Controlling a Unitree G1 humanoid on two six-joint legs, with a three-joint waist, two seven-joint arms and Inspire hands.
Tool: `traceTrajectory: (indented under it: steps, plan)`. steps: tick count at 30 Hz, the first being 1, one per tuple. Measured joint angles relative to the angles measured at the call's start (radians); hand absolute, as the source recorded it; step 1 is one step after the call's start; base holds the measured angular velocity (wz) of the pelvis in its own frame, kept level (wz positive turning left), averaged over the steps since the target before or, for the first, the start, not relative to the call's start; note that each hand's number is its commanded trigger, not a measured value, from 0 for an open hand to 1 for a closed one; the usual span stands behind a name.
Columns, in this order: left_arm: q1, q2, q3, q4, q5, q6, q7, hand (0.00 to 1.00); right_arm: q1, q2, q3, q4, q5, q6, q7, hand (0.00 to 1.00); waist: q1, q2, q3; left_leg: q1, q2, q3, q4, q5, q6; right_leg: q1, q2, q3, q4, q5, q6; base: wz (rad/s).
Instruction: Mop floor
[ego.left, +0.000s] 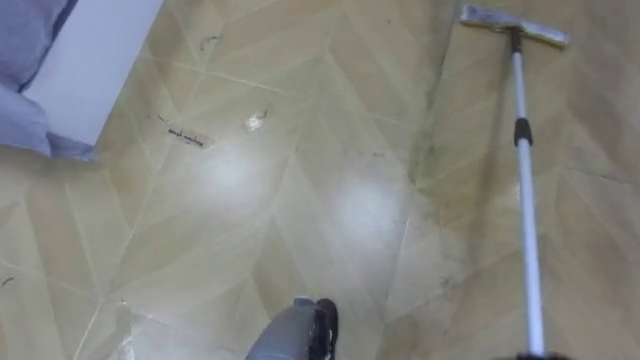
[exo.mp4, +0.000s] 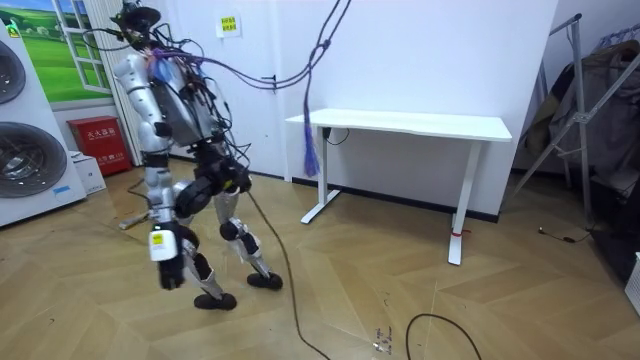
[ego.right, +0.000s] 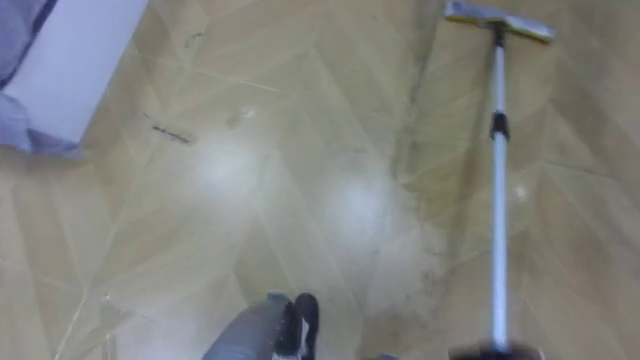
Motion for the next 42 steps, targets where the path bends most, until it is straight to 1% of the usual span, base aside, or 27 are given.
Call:
traceTrajectory:
  steps: [1,3,5,8,10,12,13,15,16,17,18,19,20,21,22,23,24,25,26,27,28,31,33,35,36,39,42]
  plan:
    - [0.001,-0.007,0.0,0.0,0.0,0.0,0.0,0.0,0.053,-0.012,0.004,0.001,-0.007,0.0,-0.012,1.0,-0.016,0.017,-0.0082,0.03,-0.022,0.007,-0.015,-0.016,0.01,-0.003,-0.025,0.002,0.043,0.023,0.025,0.08]
    - [0.01,-0.017,-0.002,-0.014,0.0,-0.002,0.001,0.0,0.118,-0.016,0.003,0.001,-0.034,0.0,-0.04,1.0,-0.045,0.048,-0.0184,0.063,-0.049,0.01,-0.024,-0.038,0.022,-0.01,-0.044,0.008,0.11,0.062,0.031,0.1]
    - [0.005,-0.02,-0.01,-0.019,0.001,-0.003,0.007,0.0,0.158,0.001,0.002,-0.003,-0.043,0.0,-0.069,1.0,-0.076,0.074,-0.0212,0.094,-0.054,0.008,-0.03,-0.068,0.027,-0.073,-0.04,0.046,0.232,0.152,0.033,-0.18]
    - [0.007,-0.023,-0.011,-0.016,0.029,-0.007,0.01,0.0,0.161,0.058,0.005,-0.011,-0.055,0.002,-0.081,1.0,-0.091,0.065,-0.0052,0.147,-0.052,-0.004,-0.067,-0.08,0.017,-0.175,-0.019,0.061,0.207,0.123,0.032,-0.46]
    - [0.01,-0.029,-0.017,-0.017,0.039,0.001,0.01,0.0,0.164,0.08,0.003,-0.018,-0.07,0.012,-0.088,1.0,-0.104,0.072,-0.0071,0.179,-0.051,-0.024,-0.088,-0.086,0.006,-0.206,0.002,0.047,0.053,0.124,0.029,-0.15]
    - [0.011,-0.03,-0.02,-0.017,0.062,0.022,0.013,0.0,0.151,0.087,-0.004,-0.032,-0.086,0.043,-0.087,1.0,-0.106,0.058,-0.0036,0.213,-0.051,-0.027,-0.093,-0.104,-0.008,-0.205,0.01,0.029,-0.128,0.153,-0.007,0.03]
    - [0.016,-0.032,-0.019,-0.016,0.063,0.042,0.025,0.0,0.144,0.086,-0.009,-0.034,-0.097,0.058,-0.088,1.0,-0.107,0.051,-0.0055,0.233,-0.049,-0.034,-0.079,-0.125,-0.02,-0.198,0.009,0.016,-0.144,0.187,-0.033,0.08]
    - [0.017,-0.025,-0.008,-0.018,0.061,0.061,0.035,0.0,0.107,0.079,-0.034,-0.031,-0.129,0.08,-0.087,1.0,-0.088,0.029,-0.0045,0.233,-0.037,-0.045,0.01,-0.147,-0.049,-0.174,0.008,-0.004,-0.107,0.172,-0.056,0.02]
    - [0.018,-0.017,-0.008,-0.018,0.058,0.066,0.045,0.0,0.058,0.07,-0.038,-0.027,-0.157,0.092,-0.084,1.0,-0.082,0.014,-0.0026,0.172,-0.015,-0.046,0.167,-0.113,-0.104,-0.174,0.011,-0.009,-0.065,0.147,-0.075,-0.09]
    - [0.018,-0.008,-0.01,-0.018,0.029,0.067,0.063,0.0,0.005,0.054,-0.037,-0.027,-0.173,0.098,-0.08,1.0,-0.067,-0.011,-0.0011,0.094,0.008,-0.046,0.33,-0.022,-0.147,-0.177,0.016,-0.006,-0.016,0.111,-0.088,-0.1]
    - [0.017,-0.003,-0.012,-0.021,0.004,0.067,0.072,0.0,-0.024,0.046,-0.033,-0.027,-0.18,0.097,-0.074,1.0,-0.052,-0.021,-0.003,0.053,0.016,-0.046,0.406,0.041,-0.159,-0.176,0.021,0.0,0.003,0.094,-0.092,-0.23]
    - [0.018,0.008,-0.027,-0.027,-0.05,0.063,0.083,0.0,-0.084,0.031,-0.023,-0.029,-0.191,0.096,-0.066,1.0,-0.026,-0.049,-0.0043,-0.023,0.029,-0.052,0.528,0.202,-0.164,-0.174,0.029,0.009,0.034,0.069,-0.102,-0.17]
    - [0.018,0.017,-0.039,-0.03,-0.073,0.055,0.086,0.0,-0.142,0.021,-0.004,-0.041,-0.192,0.081,-0.056,1.0,-0.008,-0.078,0.004,-0.095,0.025,-0.067,0.608,0.382,-0.181,-0.163,0.029,0.01,0.048,0.049,-0.109,-0.07]
    - [0.018,0.018,-0.044,-0.03,-0.078,0.051,0.086,0.0,-0.163,0.014,-0.003,-0.045,-0.19,0.069,-0.051,1.0,0.002,-0.084,0.0051,-0.126,0.024,-0.078,0.643,0.414,-0.182,-0.156,0.033,0.005,0.051,0.042,-0.112,-0.04]
    - [0.022,0.017,-0.052,-0.043,-0.074,0.048,0.085,0.0,-0.2,0.0,-0.002,-0.051,-0.184,0.046,-0.036,1.0,0.023,-0.09,0.0125,-0.182,0.043,-0.093,0.696,0.362,-0.162,-0.14,0.048,0.003,0.057,0.029,-0.115,-0.16]
    - [0.038,0.017,-0.052,-0.059,-0.066,0.045,0.082,0.0,-0.24,-0.005,0.005,-0.055,-0.183,0.033,-0.022,1.0,0.048,-0.099,0.0192,-0.211,0.058,-0.092,0.666,0.289,-0.152,-0.12,0.056,0.004,0.052,0.017,-0.113,-0.16]
    - [0.041,0.017,-0.051,-0.058,-0.059,0.042,0.076,0.0,-0.253,-0.007,0.006,-0.056,-0.177,0.031,-0.016,1.0,0.053,-0.102,0.0216,-0.21,0.057,-0.093,0.602,0.254,-0.152,-0.107,0.056,0.004,0.046,0.011,-0.108,0.06]
    - [0.048,0.015,-0.051,-0.058,-0.046,0.041,0.066,0.0,-0.262,-0.01,0.007,-0.058,-0.161,0.031,-0.009,1.0,0.062,-0.1,0.0222,-0.171,0.054,-0.095,0.392,0.204,-0.154,-0.074,0.056,0.004,0.025,-0.002,-0.095,0.17]
    - [0.05,0.015,-0.051,-0.061,-0.043,0.041,0.062,0.0,-0.259,-0.011,0.008,-0.06,-0.154,0.032,-0.008,1.0,0.068,-0.095,0.0206,-0.138,0.055,-0.097,0.272,0.191,-0.15,-0.055,0.056,0.001,0.014,-0.009,-0.091,0.17]
    - [0.057,0.017,-0.05,-0.064,-0.035,0.039,0.049,0.0,-0.246,-0.011,0.014,-0.067,-0.137,0.033,-0.008,1.0,0.069,-0.09,0.0196,-0.087,0.052,-0.086,0.116,0.123,-0.141,-0.027,0.048,0.001,-0.008,-0.024,-0.08,0.27]
    - [0.058,0.016,-0.049,-0.058,-0.021,0.041,0.035,0.0,-0.219,-0.017,0.014,-0.075,-0.117,0.032,-0.007,1.0,0.059,-0.081,0.0109,-0.054,0.032,-0.077,0.044,0.073,-0.114,-0.011,0.031,-0.007,-0.033,-0.036,-0.059,0.44]
    - [0.011,0.013,-0.042,-0.04,0.042,0.043,0.021,0.0,-0.113,-0.024,0.014,-0.043,-0.096,0.02,-0.007,1.0,0.025,-0.044,0.0073,0.012,-0.016,-0.041,0.008,0.021,-0.023,0.041,-0.023,-0.023,-0.016,-0.04,-0.028,0.73]
    - [0.009,0.011,-0.033,-0.053,0.062,0.032,0.021,0.0,-0.029,-0.034,0.035,-0.004,-0.089,0.016,-0.013,1.0,0.012,-0.022,-0.0011,0.065,-0.052,-0.034,0.005,-0.018,-0.002,0.036,-0.049,-0.008,0.087,0.004,0.018,0.42]
    - [0.026,0.008,-0.024,-0.064,0.062,0.019,0.021,0.0,0.08,-0.043,0.043,-0.005,-0.098,0.016,-0.041,1.0,-0.008,0.018,-0.0155,0.127,-0.072,-0.041,0.007,-0.071,0.013,-0.002,-0.059,0.023,0.237,0.139,0.03,0.04]
    - [0.028,0.008,-0.022,-0.069,0.062,0.019,0.021,0.0,0.103,-0.041,0.043,-0.008,-0.101,0.016,-0.048,1.0,-0.019,0.029,-0.0159,0.139,-0.078,-0.052,0.008,-0.081,0.017,-0.017,-0.056,0.03,0.273,0.167,0.026,0.0]
    - [0.029,0.013,-0.019,-0.074,0.086,0.016,0.022,0.0,0.172,0.006,0.041,-0.033,-0.103,0.015,-0.088,1.0,-0.064,0.061,-0.0188,0.168,-0.081,-0.085,-0.006,-0.103,0.015,-0.148,-0.037,0.033,0.307,0.161,0.021,0.03]
    - [0.042,-0.001,-0.02,-0.073,0.106,0.021,0.022,0.0,0.208,0.065,0.03,-0.07,-0.101,0.012,-0.105,1.0,-0.096,0.053,-0.0162,0.227,-0.08,-0.087,-0.064,-0.112,0.003,-0.216,-0.019,0.032,0.052,0.161,0.011,-0.04]
